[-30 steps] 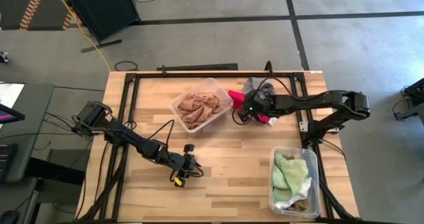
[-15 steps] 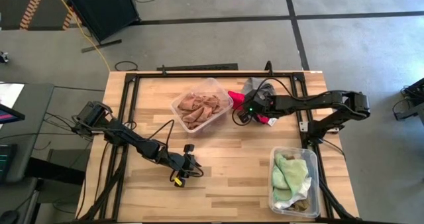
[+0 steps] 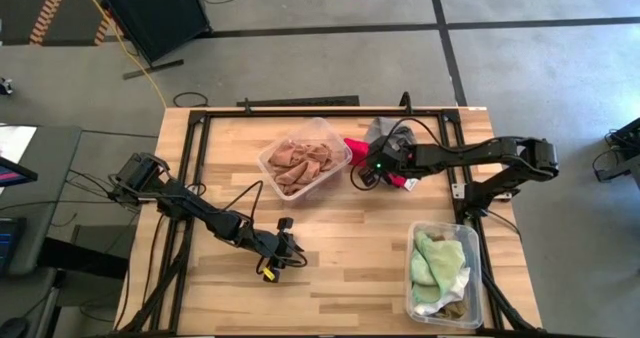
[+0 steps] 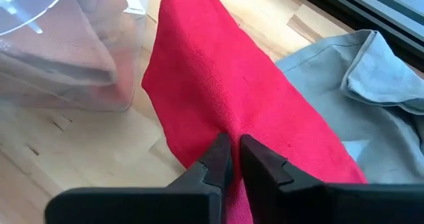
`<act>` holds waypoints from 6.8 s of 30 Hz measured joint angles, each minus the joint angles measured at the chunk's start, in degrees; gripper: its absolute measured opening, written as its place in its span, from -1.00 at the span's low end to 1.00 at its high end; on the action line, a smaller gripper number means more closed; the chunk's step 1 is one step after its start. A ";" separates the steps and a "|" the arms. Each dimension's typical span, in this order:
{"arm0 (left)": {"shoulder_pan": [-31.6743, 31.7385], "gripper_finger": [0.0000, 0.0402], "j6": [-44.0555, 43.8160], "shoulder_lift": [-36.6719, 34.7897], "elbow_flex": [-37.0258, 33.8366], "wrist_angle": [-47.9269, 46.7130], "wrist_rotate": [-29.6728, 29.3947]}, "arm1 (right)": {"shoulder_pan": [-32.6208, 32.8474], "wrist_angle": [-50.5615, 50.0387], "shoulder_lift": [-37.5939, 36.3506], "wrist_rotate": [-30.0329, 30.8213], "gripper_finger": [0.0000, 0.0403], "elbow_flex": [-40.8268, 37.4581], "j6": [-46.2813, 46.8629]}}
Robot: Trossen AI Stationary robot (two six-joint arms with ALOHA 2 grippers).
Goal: Sort towels by color in basket
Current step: Put the red towel into the top transparent bin
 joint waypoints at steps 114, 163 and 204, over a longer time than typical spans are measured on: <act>-0.31 -0.31 -0.22 0.00 0.00 -0.06 -0.02 | 11.81 56.03 -12.26 -4.66 -0.89 3.91 -39.58; -0.31 -0.31 8.76 -8.03 0.70 -1.21 -12.80 | -2.02 34.12 10.39 -22.28 -0.89 6.44 -10.61; 40.64 -0.31 45.56 -2.96 21.25 -28.72 2.98 | 1.84 21.96 11.58 -24.61 -0.84 11.76 -13.48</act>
